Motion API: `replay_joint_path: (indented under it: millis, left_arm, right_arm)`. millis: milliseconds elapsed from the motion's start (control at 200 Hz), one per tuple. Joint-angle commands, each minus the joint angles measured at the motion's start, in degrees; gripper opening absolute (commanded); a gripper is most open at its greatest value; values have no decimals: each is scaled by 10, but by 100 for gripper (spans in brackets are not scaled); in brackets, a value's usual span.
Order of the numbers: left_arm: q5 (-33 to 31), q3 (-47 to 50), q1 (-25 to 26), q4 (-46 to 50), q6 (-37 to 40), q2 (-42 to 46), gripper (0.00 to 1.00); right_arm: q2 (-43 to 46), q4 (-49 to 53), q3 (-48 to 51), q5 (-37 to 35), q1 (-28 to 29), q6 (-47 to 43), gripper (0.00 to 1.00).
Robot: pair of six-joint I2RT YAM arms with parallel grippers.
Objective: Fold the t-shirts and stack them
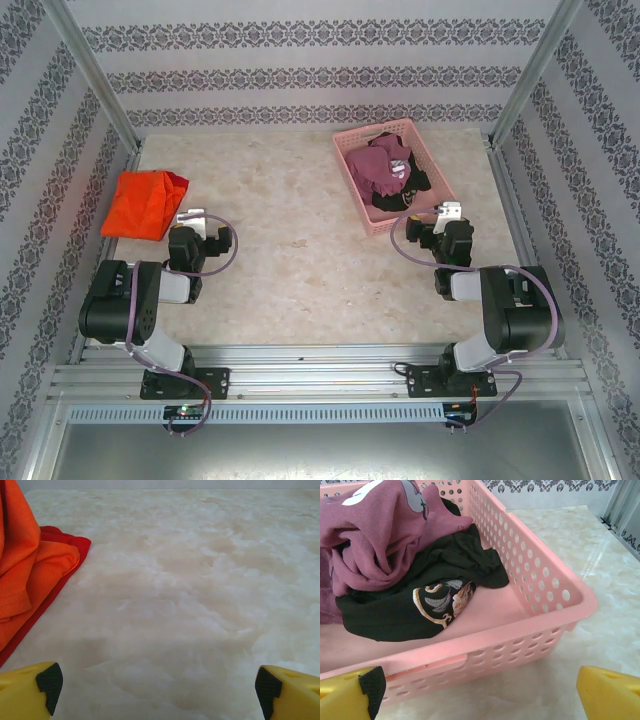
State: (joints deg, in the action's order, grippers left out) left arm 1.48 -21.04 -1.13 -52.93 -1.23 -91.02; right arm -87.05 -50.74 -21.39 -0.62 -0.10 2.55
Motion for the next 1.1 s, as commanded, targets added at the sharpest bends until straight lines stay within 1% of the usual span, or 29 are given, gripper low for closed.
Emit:
replay_joint_path:
  millis: [0, 644, 764, 834, 939, 1009, 1094]
  left_arm:
    - [9, -15, 3, 1, 11, 3, 100]
    - [8, -15, 3, 1, 11, 3, 100]
    - [23, -1, 3, -19, 15, 12, 100]
    - [11, 10, 7, -19, 17, 39, 100]
    - [8, 7, 17, 55, 31, 115, 100]
    - [-5, -1, 36, 101, 47, 161, 100]
    - [-16, -24, 75, 159, 67, 206, 100]
  right_arm:
    - [5, -3, -8, -1, 5, -9, 98]
    - [6, -3, -8, -1, 5, -9, 98]
    - [21, -6, 1, 9, 7, -14, 98]
    - [60, 8, 11, 4, 7, -11, 98]
    - [146, 93, 11, 1, 9, -11, 98]
    - [204, 134, 13, -4, 18, -5, 98]
    - [271, 213, -2, -18, 41, -5, 98]
